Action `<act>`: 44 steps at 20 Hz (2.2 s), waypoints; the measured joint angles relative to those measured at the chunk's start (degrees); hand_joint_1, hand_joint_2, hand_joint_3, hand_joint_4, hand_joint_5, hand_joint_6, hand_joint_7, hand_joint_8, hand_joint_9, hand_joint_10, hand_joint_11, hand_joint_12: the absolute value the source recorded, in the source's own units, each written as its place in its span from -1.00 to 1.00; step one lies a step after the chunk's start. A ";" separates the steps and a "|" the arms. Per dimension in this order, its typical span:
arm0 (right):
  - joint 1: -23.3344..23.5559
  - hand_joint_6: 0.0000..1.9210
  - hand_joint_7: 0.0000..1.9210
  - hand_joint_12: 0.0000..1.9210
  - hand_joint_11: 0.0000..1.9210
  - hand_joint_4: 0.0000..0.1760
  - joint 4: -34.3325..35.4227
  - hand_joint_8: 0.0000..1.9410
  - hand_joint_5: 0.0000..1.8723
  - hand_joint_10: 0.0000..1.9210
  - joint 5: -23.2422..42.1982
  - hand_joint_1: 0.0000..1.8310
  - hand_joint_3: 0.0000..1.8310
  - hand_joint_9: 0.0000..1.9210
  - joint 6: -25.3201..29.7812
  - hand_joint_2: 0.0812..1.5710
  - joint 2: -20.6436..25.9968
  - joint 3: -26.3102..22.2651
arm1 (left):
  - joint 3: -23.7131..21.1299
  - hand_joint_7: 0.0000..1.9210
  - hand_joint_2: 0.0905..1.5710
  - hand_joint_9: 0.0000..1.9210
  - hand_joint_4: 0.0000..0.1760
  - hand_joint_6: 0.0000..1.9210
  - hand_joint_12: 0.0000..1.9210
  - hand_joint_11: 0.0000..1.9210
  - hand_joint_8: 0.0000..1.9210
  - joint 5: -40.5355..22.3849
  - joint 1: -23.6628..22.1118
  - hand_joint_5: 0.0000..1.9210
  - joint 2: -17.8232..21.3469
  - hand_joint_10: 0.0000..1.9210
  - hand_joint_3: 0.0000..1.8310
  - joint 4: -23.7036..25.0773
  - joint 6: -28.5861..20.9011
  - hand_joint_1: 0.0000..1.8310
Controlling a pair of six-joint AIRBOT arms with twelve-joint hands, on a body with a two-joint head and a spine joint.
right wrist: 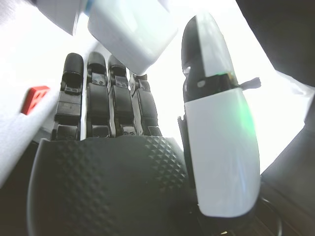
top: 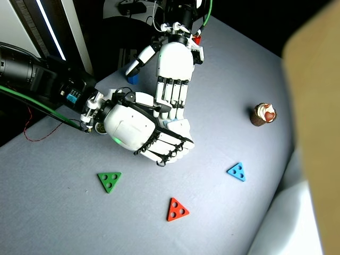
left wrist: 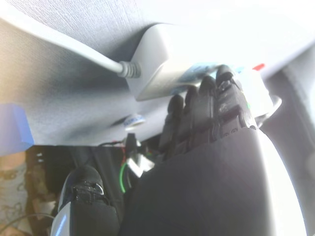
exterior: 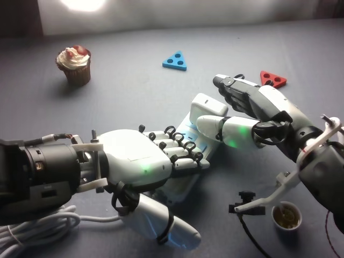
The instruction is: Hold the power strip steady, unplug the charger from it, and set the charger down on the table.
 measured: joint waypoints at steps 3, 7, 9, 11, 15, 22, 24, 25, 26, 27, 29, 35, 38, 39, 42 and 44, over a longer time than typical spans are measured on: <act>0.00 -0.99 -0.64 -0.35 -0.94 -1.00 0.15 -1.00 -0.62 -0.99 -0.28 0.11 -1.00 -0.67 -0.83 0.32 -0.98 1.57 | 0.00 -0.93 0.20 -0.94 -1.00 -0.99 -0.94 -0.96 -0.99 -0.04 0.11 -0.92 0.07 -0.99 -1.00 0.02 0.04 -1.00; 0.00 -0.99 -0.53 -0.32 -0.90 -1.00 -0.07 -0.99 -0.54 -0.99 -1.60 0.16 -1.00 -0.57 -0.87 0.33 -1.60 2.86 | -0.04 -0.93 0.20 -0.94 -1.00 -0.99 -0.93 -0.95 -0.99 -0.04 0.11 -0.92 0.13 -0.99 -1.00 0.02 0.02 -1.00; 0.00 -1.00 -0.37 -0.30 -0.79 -1.00 -0.50 -0.99 -0.43 -0.99 -1.68 0.23 -1.00 -0.40 -0.87 0.31 -2.16 3.58 | -0.07 -0.93 0.20 -0.95 -1.00 -1.00 -0.93 -0.95 -1.00 -0.02 0.11 -0.92 0.13 -1.00 -1.00 0.02 0.02 -1.00; 0.00 -1.00 -0.32 -0.25 -0.77 -1.00 -0.87 -1.00 -0.40 -1.00 -1.75 0.24 -1.00 -0.35 -0.90 0.31 -2.82 4.15 | -0.07 -0.93 0.20 -0.94 -1.00 -0.99 -0.93 -0.95 -0.99 -0.02 0.11 -0.93 0.22 -0.99 -1.00 0.02 0.02 -1.00; 0.00 -0.99 -0.18 -0.18 -0.69 -1.00 -1.29 -0.99 -0.26 -0.99 -1.53 0.26 -1.00 -0.23 -1.20 0.31 -3.69 5.38 | -0.24 -0.93 0.21 -0.94 -1.00 -0.99 -0.93 -0.94 -0.99 0.11 0.11 -0.93 0.24 -0.99 -1.00 0.00 0.02 -1.00; 0.07 -0.01 0.20 -0.03 -0.51 -1.00 -2.08 -0.45 0.03 -0.99 -1.18 0.34 -1.00 0.07 -1.86 0.35 -3.91 6.23 | -0.24 -0.93 0.20 -0.95 -1.00 -1.00 -0.93 -0.96 -1.00 -0.20 0.35 -0.93 0.26 -1.00 -1.00 -0.13 0.04 -1.00; 0.07 -0.18 0.20 0.04 -0.39 -0.87 -2.56 -0.23 0.14 -0.97 -1.16 0.36 -1.00 0.21 -2.14 0.32 -3.91 6.64 | -0.39 -0.94 0.21 -0.95 -1.00 -1.00 -0.94 -0.96 -1.00 -0.22 0.35 -0.94 0.26 -1.00 -1.00 -0.42 0.04 -1.00; 0.07 -0.18 0.20 0.04 -0.39 -0.87 -2.86 -0.23 0.14 -0.97 -1.16 0.36 -1.00 0.21 -2.21 0.32 -3.91 6.86 | -0.42 -0.94 0.21 -0.95 -1.00 -1.00 -0.94 -0.96 -1.00 -0.24 0.37 -0.94 0.26 -1.00 -1.00 -0.42 0.04 -1.00; 0.07 -0.22 0.21 0.06 -0.37 -0.71 -3.34 -0.25 0.17 -0.97 -1.16 0.36 -1.00 0.24 -2.51 0.31 -3.91 6.97 | -0.42 -0.94 0.22 -0.95 -1.00 -1.00 -0.93 -0.96 -1.00 -0.42 0.46 -0.94 0.26 -1.00 -1.00 -0.57 0.04 -1.00; 0.07 -0.25 0.22 0.08 -0.38 -0.61 -3.89 -0.29 0.20 -0.98 -1.18 0.36 -1.00 0.25 -2.56 0.29 -3.89 7.06 | -0.48 -0.93 0.20 -0.94 -1.00 -1.00 -0.93 -0.95 -1.00 -0.42 0.46 -0.93 0.33 -1.00 -1.00 -0.61 0.04 -1.00; 0.04 -0.31 0.22 0.08 -0.38 -0.69 -5.09 -0.26 0.22 -0.98 -1.14 0.36 -1.00 0.25 -2.97 0.29 -3.85 7.26 | -0.59 -0.91 0.20 -0.93 -1.00 -0.99 -0.93 -0.94 -0.99 -0.46 0.48 -0.91 0.35 -0.99 -1.00 -0.98 0.02 -1.00; 0.07 -0.27 0.25 0.06 -0.38 -0.80 -12.61 -0.32 0.20 -0.99 -0.48 0.37 -1.00 0.25 -4.20 0.29 -3.74 7.91 | -0.66 -0.94 0.21 -0.95 -1.00 -1.00 -0.93 -0.95 -1.00 -0.96 0.48 -0.93 0.87 -1.00 -1.00 -1.22 0.00 -1.00; 0.24 -0.32 0.24 0.07 -0.39 -0.88 -15.30 -0.28 0.21 -1.00 -0.39 0.37 -1.00 0.25 -4.26 0.29 -3.76 8.26 | -0.66 -0.94 0.21 -0.94 -1.00 -1.00 -0.93 -0.95 -1.00 -0.96 0.57 -0.94 0.96 -1.00 -1.00 -1.22 0.02 -1.00; 0.26 -0.34 0.25 0.09 -0.40 -0.91 -15.54 -0.28 0.22 -1.00 -0.37 0.37 -1.00 0.25 -4.26 0.28 -3.76 8.33 | -0.66 -0.95 0.21 -0.95 -1.00 -1.00 -0.93 -0.96 -1.00 -1.09 0.83 -0.94 0.96 -1.00 -1.00 -1.22 -0.22 -1.00; 0.35 -0.28 0.26 0.09 -0.40 -0.74 -16.15 -0.35 0.21 -1.00 -0.61 0.37 -1.00 0.24 -4.24 0.28 -3.82 8.44 | -0.61 -0.95 0.22 -0.95 -1.00 -1.00 -0.93 -0.96 -1.00 -2.29 2.27 -0.94 0.90 -1.00 -1.00 -1.29 -3.08 -1.00; 0.35 -0.28 0.27 0.04 -0.37 -0.61 -16.83 -0.39 0.23 -1.00 -0.61 0.37 -1.00 0.24 -4.24 0.28 -3.87 8.50 | -0.63 -0.95 0.22 -0.96 -1.00 -1.00 -0.94 -0.96 -1.00 -2.69 2.62 -0.94 0.76 -1.00 -1.00 -1.36 -3.32 -1.00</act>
